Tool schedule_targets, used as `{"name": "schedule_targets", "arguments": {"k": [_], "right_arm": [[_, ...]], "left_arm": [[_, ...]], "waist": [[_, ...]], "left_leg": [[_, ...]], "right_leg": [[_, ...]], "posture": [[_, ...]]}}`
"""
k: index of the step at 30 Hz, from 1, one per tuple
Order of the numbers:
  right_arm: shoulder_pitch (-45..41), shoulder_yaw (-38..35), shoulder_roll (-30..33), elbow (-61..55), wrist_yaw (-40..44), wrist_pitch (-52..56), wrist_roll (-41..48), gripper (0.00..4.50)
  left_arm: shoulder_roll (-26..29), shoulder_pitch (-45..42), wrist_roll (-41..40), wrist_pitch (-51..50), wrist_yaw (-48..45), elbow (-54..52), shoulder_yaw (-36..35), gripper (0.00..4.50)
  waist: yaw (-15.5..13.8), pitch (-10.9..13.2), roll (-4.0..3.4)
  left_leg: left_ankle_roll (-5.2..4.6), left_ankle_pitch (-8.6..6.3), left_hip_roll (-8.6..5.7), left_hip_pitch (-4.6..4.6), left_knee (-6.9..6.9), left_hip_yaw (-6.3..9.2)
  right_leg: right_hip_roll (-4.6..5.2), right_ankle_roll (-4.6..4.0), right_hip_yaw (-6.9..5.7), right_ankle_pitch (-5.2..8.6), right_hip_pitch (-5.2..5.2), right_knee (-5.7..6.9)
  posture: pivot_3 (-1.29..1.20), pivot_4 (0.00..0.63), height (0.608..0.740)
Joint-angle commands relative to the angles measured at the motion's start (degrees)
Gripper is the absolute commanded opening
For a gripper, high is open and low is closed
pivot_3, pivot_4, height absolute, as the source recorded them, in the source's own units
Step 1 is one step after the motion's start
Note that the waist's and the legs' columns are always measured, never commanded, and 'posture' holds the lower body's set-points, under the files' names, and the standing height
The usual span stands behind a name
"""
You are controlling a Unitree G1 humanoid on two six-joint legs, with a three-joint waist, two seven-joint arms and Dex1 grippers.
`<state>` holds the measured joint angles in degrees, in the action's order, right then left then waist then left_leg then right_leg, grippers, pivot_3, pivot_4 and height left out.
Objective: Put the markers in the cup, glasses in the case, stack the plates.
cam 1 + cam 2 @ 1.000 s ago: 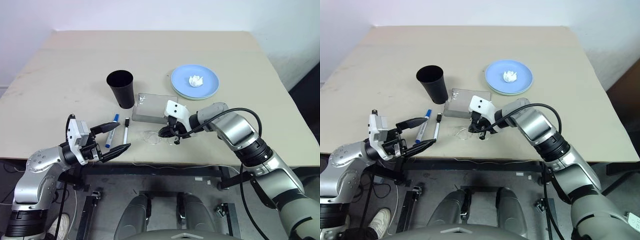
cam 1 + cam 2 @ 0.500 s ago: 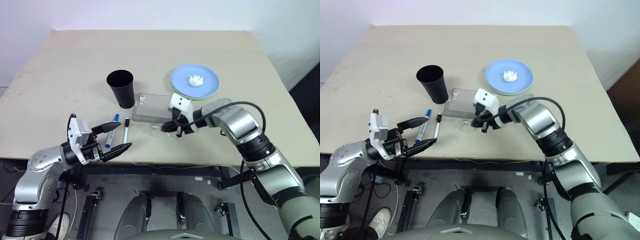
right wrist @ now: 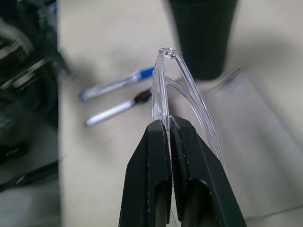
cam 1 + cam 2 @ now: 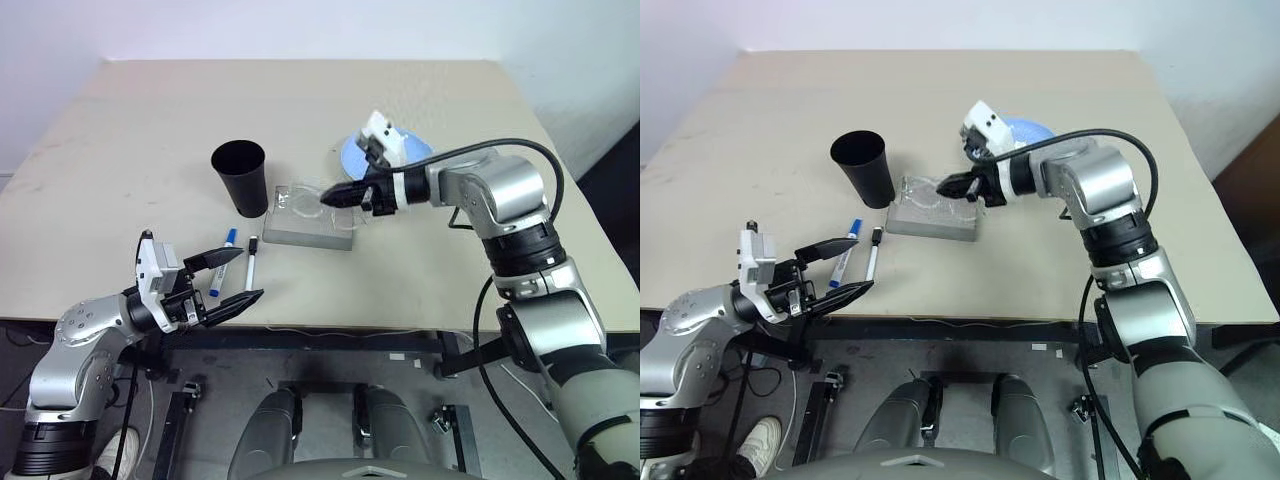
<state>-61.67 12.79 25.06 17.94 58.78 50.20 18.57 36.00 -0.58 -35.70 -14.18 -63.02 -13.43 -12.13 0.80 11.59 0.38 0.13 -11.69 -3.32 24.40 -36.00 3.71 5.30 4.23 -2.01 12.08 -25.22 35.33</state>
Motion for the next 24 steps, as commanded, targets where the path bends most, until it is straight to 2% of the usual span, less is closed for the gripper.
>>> {"name": "schedule_targets", "arguments": {"k": [1,7,12,24], "right_arm": [[-2.85,0.16,-1.42,5.69,0.14,-6.05,-2.40,0.02],[-6.18,3.42,-5.09,19.33,2.59,-17.65,-8.38,0.02],[-8.13,5.05,-8.18,27.45,5.05,-22.71,-12.14,0.02],[-10.54,6.07,-14.00,39.48,9.92,-24.91,-17.68,0.02]], "left_arm": [[0.14,0.09,-0.47,1.37,-0.40,-0.23,-1.10,4.50],[-0.06,0.54,-0.40,1.73,-0.35,-0.47,-1.32,4.50],[-0.08,1.40,-0.47,1.96,0.14,-1.24,-1.48,4.50],[0.00,2.51,-0.83,1.28,2.69,-4.06,-1.37,4.50]], "waist": [[-0.07,0.00,0.00],[0.11,0.00,0.00],[0.19,0.01,-0.01],[0.28,0.01,-0.01]], "left_leg": [[0.00,0.00,0.00,0.01,0.01,-0.01],[-0.01,0.01,0.01,0.00,0.01,-0.21],[0.00,0.01,0.08,-0.02,0.00,-0.22],[0.01,0.00,0.10,-0.08,-0.01,-0.23]], "right_leg": [[0.00,0.00,0.01,0.00,0.00,0.00],[-0.17,0.07,0.21,-0.05,-0.06,0.01],[-0.27,0.02,0.24,-0.08,-0.09,0.06],[-0.31,-0.01,0.29,-0.10,-0.12,0.17]], "posture": [[0.00,0.150,0.735],[0.00,0.150,0.735],[0.00,0.150,0.735],[0.00,0.150,0.735]]}}
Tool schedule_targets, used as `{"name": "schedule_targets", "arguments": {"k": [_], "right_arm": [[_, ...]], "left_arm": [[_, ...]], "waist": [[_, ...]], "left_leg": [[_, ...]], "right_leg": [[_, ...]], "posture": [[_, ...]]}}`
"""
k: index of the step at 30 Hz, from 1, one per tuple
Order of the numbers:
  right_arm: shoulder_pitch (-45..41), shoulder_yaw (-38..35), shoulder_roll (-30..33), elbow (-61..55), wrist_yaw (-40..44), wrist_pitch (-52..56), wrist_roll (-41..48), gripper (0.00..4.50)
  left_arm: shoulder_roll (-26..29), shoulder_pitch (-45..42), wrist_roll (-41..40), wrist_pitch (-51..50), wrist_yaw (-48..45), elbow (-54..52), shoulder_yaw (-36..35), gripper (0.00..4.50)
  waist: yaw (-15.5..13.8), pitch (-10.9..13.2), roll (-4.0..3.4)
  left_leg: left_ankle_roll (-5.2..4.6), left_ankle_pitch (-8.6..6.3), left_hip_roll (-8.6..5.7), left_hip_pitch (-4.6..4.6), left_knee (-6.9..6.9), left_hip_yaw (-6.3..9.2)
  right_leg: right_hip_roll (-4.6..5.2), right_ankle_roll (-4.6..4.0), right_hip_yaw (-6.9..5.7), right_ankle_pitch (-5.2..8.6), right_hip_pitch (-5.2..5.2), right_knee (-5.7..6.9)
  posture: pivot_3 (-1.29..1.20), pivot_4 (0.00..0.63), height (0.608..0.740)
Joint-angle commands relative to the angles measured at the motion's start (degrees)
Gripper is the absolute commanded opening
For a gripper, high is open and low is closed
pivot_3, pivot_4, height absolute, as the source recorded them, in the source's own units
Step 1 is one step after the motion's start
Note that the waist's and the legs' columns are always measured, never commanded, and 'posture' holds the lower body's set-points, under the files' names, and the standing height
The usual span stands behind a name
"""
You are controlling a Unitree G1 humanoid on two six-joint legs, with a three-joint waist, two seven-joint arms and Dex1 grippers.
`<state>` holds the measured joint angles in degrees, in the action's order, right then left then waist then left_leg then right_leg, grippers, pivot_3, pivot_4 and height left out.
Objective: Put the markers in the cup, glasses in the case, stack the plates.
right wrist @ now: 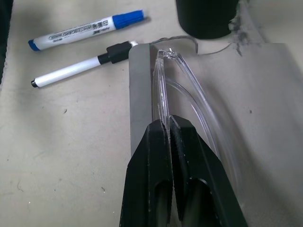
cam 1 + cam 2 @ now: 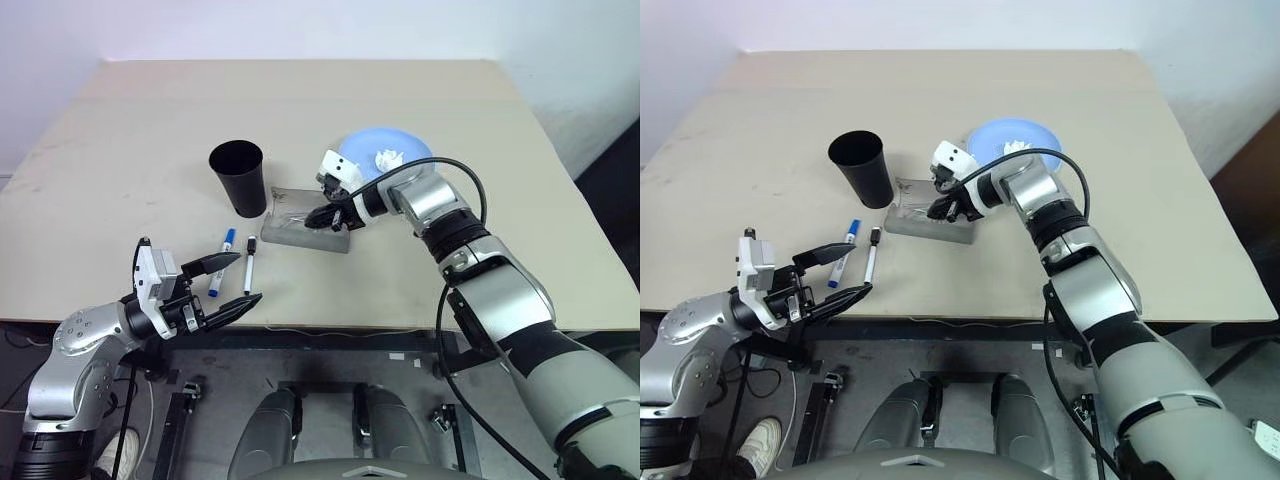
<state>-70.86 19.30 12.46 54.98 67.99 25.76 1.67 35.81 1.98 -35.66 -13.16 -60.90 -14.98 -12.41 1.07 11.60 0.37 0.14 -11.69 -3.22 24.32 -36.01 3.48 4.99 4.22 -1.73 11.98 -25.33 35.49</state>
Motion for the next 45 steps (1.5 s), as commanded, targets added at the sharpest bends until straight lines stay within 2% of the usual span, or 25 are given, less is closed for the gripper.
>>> {"name": "schedule_targets", "arguments": {"k": [1,16,31,34,37,45], "right_arm": [[-1.36,-0.42,-1.86,3.43,0.49,-0.92,-1.34,0.02],[-6.06,-5.29,-5.71,15.09,-0.35,5.01,-2.91,0.02],[-6.05,-5.57,-9.08,18.10,-1.34,6.26,-6.00,0.02],[-5.85,-5.54,-9.58,18.19,-1.63,6.33,-6.28,0.73],[-5.89,-6.12,-9.77,17.88,-1.80,5.28,-6.42,1.66],[-7.86,-9.17,-8.78,17.05,-2.24,4.83,-5.14,4.46]], "left_arm": [[0.21,-0.04,-0.89,0.25,0.69,-2.58,-1.07,4.50],[0.01,0.29,-1.10,0.15,2.06,-4.01,-0.93,4.50],[-0.48,-1.34,-0.92,0.02,2.02,-2.59,-0.57,4.50],[-0.62,-1.56,-0.74,0.08,2.04,-2.50,-0.37,4.50],[-0.93,-1.73,-0.58,-0.44,2.92,-3.55,0.12,4.50],[-0.94,-1.28,-0.89,-1.57,4.01,-5.49,0.33,4.50]], "waist": [[0.02,0.00,0.00],[0.16,-0.01,-0.01],[1.23,-0.03,-0.02],[1.51,-0.03,-0.02],[1.48,-0.03,-0.02],[1.46,-0.02,-0.03]], "left_leg": [[0.00,0.00,0.00,-0.01,0.01,0.00],[0.01,-0.01,0.04,-0.18,0.04,-0.01],[0.01,-0.01,0.08,-0.56,0.08,-0.02],[0.04,-0.03,0.08,-0.73,0.15,-0.02],[0.04,-0.03,0.08,-0.76,0.20,0.00],[0.02,-0.01,0.08,-0.74,0.23,-0.01]], "right_leg": [[-0.01,0.00,0.00,0.00,0.00,0.01],[-0.06,-0.04,0.07,0.00,0.07,0.07],[-0.12,-0.06,0.08,0.01,0.40,0.07],[-0.10,-0.05,0.09,0.02,0.56,0.03],[-0.11,-0.06,0.09,0.02,0.56,0.03],[-0.10,-0.06,0.11,0.02,0.53,0.02]], "posture": [[0.00,0.150,0.735],[0.00,0.150,0.735],[0.00,0.150,0.735],[0.00,0.150,0.735],[0.00,0.150,0.735],[0.00,0.150,0.735]]}}
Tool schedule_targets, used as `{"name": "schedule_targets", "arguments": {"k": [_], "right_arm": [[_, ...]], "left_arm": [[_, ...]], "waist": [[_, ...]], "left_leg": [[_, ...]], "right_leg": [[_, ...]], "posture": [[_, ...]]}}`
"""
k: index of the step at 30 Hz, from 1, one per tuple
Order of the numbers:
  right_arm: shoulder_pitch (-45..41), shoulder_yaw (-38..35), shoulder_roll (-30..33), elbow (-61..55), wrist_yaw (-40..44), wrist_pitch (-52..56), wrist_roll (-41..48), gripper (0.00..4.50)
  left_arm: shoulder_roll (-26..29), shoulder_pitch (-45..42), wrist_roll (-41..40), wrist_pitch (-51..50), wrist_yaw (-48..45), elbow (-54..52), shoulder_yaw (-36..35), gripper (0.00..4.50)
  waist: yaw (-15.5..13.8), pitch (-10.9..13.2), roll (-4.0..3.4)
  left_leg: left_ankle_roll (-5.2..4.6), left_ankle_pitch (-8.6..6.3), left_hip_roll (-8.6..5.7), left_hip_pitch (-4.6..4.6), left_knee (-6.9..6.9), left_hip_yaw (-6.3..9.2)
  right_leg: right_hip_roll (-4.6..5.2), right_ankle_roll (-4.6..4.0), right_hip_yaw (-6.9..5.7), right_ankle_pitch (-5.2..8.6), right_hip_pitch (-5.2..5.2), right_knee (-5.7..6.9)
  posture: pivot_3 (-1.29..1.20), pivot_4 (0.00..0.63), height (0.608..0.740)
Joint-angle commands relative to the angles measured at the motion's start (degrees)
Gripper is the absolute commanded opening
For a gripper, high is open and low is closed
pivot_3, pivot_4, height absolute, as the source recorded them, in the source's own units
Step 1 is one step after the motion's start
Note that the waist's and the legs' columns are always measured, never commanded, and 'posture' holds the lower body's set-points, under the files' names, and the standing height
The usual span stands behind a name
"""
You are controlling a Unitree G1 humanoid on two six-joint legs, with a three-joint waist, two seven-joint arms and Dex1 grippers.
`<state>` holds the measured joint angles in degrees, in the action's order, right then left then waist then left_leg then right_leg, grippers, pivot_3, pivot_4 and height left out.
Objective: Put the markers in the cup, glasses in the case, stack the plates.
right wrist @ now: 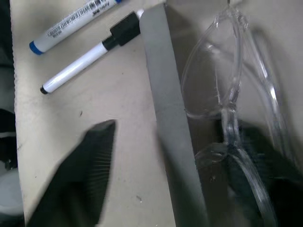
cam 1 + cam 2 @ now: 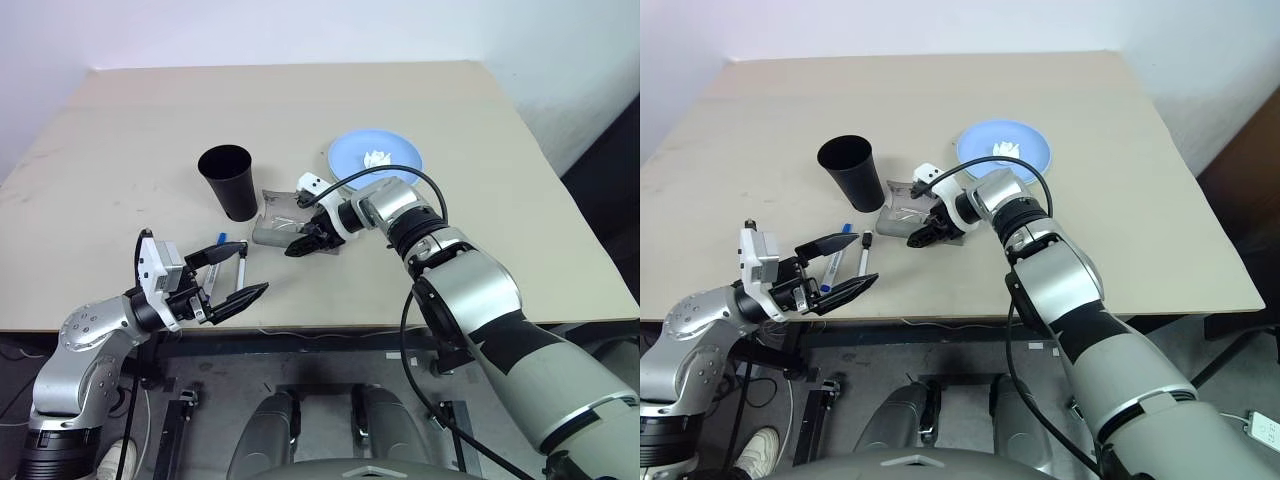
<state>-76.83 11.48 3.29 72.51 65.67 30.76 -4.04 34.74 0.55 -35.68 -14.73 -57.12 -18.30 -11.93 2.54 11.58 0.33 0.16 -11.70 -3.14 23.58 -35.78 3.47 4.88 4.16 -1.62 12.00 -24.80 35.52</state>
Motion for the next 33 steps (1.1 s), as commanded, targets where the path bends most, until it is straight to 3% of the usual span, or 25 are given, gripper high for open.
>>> {"name": "schedule_targets", "arguments": {"k": [1,10,20,33], "right_arm": [[-2.08,-1.56,0.52,-0.66,0.53,-0.19,0.67,4.46],[-2.66,-2.16,1.13,-2.93,3.21,-1.07,1.21,4.46],[-1.38,-1.89,2.24,-6.99,0.08,-6.03,0.70,4.46],[4.55,0.79,2.53,-18.25,2.96,0.60,1.29,4.46]], "left_arm": [[0.21,0.07,-0.91,-0.03,0.13,-2.05,-0.22,4.50],[0.58,-0.77,-0.81,0.36,-1.53,-0.16,-0.44,4.50],[0.66,-1.72,-1.13,-1.00,-1.14,-0.99,-0.48,4.50],[-0.10,-1.19,-0.08,1.54,-3.28,2.25,-0.55,4.50]], "waist": [[0.00,0.00,0.00],[0.00,0.00,0.00],[-0.01,0.00,0.00],[-0.05,0.00,0.01]], "left_leg": [[0.00,0.00,0.00,0.00,0.01,0.00],[-0.01,0.01,0.00,0.02,0.14,-0.01],[-0.01,0.01,0.00,0.02,0.19,-0.01],[-0.01,0.01,0.00,0.03,0.21,-0.01]], "right_leg": [[0.00,0.00,0.00,0.00,-0.01,0.00],[-0.01,0.01,0.00,0.00,-0.06,-0.07],[-0.01,0.02,0.00,0.00,-0.09,-0.08],[0.00,0.01,0.00,0.00,-0.10,-0.09]], "posture": [[0.00,0.150,0.735],[0.00,0.150,0.735],[0.00,0.150,0.735],[0.00,0.150,0.735]]}}
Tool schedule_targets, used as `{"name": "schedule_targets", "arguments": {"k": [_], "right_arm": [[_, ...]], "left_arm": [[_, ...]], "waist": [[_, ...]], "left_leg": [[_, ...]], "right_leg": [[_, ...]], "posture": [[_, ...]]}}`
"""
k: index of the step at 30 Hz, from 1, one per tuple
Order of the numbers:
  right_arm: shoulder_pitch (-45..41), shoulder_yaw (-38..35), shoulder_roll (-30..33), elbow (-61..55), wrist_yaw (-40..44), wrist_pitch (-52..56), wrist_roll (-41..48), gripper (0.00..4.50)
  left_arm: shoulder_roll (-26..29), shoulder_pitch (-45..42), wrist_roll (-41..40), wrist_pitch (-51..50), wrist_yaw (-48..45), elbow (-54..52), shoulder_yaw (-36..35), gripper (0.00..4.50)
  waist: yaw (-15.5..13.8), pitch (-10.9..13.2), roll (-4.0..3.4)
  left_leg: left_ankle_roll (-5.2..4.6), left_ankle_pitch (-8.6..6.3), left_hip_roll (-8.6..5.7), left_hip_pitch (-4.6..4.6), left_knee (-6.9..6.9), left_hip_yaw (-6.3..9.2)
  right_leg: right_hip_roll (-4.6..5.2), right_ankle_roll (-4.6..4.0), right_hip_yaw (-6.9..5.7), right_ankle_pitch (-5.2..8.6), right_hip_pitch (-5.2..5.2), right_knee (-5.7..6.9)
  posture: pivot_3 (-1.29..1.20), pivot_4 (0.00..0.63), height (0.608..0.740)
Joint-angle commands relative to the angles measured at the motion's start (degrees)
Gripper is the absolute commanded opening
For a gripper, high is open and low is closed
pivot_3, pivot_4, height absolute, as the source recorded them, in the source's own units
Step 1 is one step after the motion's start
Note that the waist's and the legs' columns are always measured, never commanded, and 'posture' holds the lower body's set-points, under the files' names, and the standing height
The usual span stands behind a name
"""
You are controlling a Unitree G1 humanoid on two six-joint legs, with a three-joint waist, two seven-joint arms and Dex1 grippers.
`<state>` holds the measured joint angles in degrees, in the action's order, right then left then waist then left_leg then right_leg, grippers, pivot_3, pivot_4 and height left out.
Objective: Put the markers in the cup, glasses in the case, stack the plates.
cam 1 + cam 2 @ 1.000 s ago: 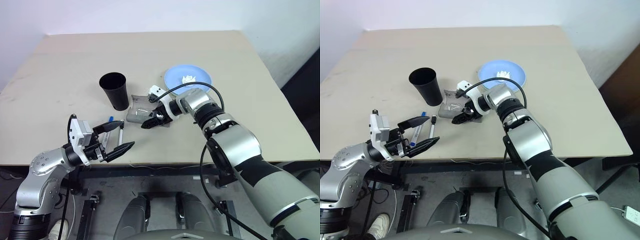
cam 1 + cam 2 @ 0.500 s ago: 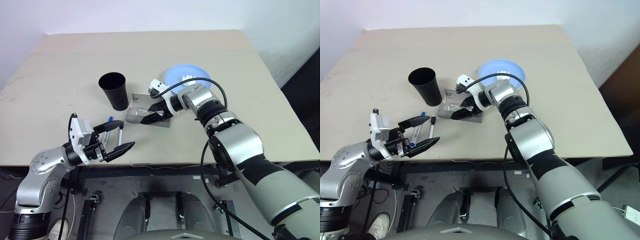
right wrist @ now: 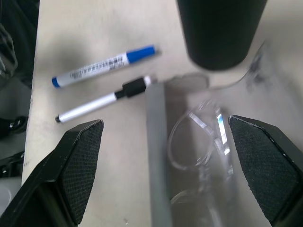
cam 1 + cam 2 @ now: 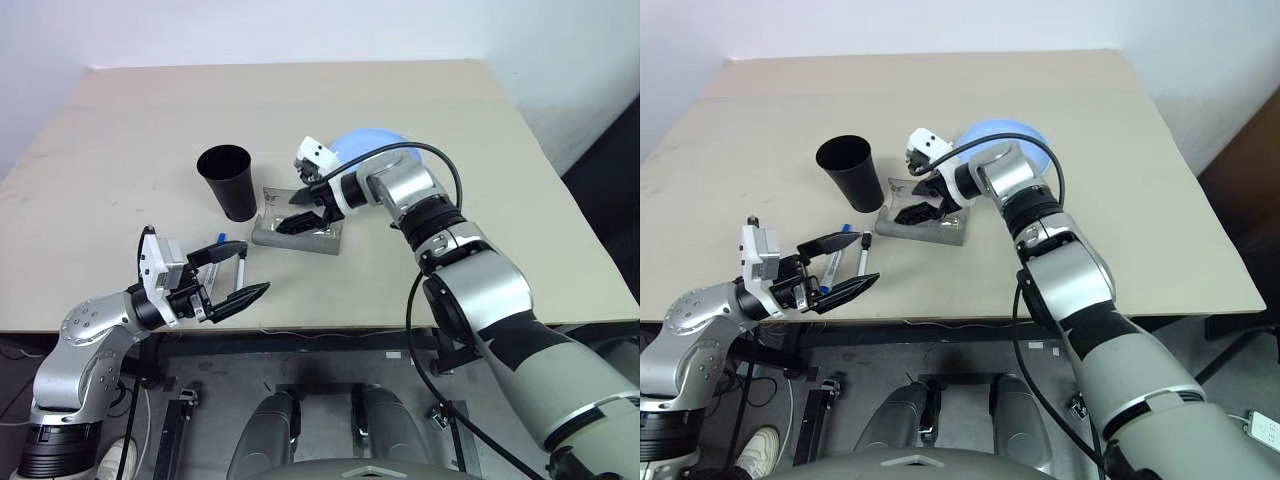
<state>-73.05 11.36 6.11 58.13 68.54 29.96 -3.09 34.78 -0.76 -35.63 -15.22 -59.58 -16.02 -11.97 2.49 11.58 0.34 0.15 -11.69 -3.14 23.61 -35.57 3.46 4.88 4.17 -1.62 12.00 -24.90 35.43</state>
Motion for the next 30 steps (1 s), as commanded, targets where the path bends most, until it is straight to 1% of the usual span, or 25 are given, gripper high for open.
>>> {"name": "schedule_targets", "arguments": {"k": [1,7,15,18,26,29,30], "right_arm": [[1.21,1.22,-0.26,-4.53,0.08,1.86,0.33,4.46],[2.78,2.10,0.26,-7.41,-0.96,4.41,0.66,4.46],[4.91,3.67,1.48,-14.17,1.38,8.27,1.61,4.46],[3.98,1.77,1.89,-13.17,-1.62,6.71,2.30,4.46],[1.67,-1.72,5.20,-12.58,0.20,5.38,6.44,4.46],[-0.58,-6.71,5.42,-10.41,-1.40,6.30,10.29,4.46],[-1.59,-8.41,5.46,-8.99,-3.27,5.47,11.04,4.46]], "left_arm": [[-0.20,0.17,-0.08,2.28,-0.95,0.19,-0.48,4.50],[-0.40,1.27,0.70,5.39,-3.07,2.87,-0.44,4.50],[-0.82,1.58,1.40,7.48,-4.35,4.69,-0.18,4.50],[-0.87,1.53,1.49,7.75,-4.54,5.09,-0.34,4.50],[-0.68,1.67,1.17,7.64,-4.06,4.57,-0.40,4.50],[-0.53,1.62,1.14,7.41,-3.92,4.39,-0.40,4.50],[-0.47,1.51,1.11,7.26,-3.81,4.30,-0.39,4.50]], "waist": [[-0.01,0.00,0.00],[0.01,0.00,0.00],[-0.09,0.00,0.00],[-0.07,0.00,0.00],[0.00,0.00,0.00],[-0.05,0.00,0.00],[-0.07,0.00,0.00]], "left_leg": [[0.00,0.00,0.00,0.00,0.00,0.00],[0.01,0.00,0.00,0.03,0.01,-0.01],[0.01,0.00,0.00,0.12,0.02,-0.01],[0.00,0.00,0.00,0.19,0.02,-0.01],[0.00,0.01,-0.01,0.34,0.02,-0.03],[0.00,0.01,0.01,0.35,0.02,-0.03],[0.00,0.01,0.01,0.36,0.02,-0.03]], "right_leg": [[0.01,0.00,0.00,0.00,0.00,-0.01],[0.02,0.00,0.02,0.00,-0.07,0.00],[0.10,0.00,0.01,0.00,-0.13,-0.03],[0.10,0.01,0.01,-0.01,-0.21,-0.02],[0.08,0.02,0.01,-0.03,-0.32,-0.02],[0.08,0.03,0.02,-0.03,-0.36,-0.01],[0.08,0.03,0.02,-0.03,-0.38,0.01]], "posture": [[0.00,0.150,0.735],[0.00,0.150,0.735],[0.00,0.150,0.735],[0.00,0.150,0.735],[0.00,0.150,0.735],[0.00,0.150,0.735],[0.00,0.150,0.735]]}}
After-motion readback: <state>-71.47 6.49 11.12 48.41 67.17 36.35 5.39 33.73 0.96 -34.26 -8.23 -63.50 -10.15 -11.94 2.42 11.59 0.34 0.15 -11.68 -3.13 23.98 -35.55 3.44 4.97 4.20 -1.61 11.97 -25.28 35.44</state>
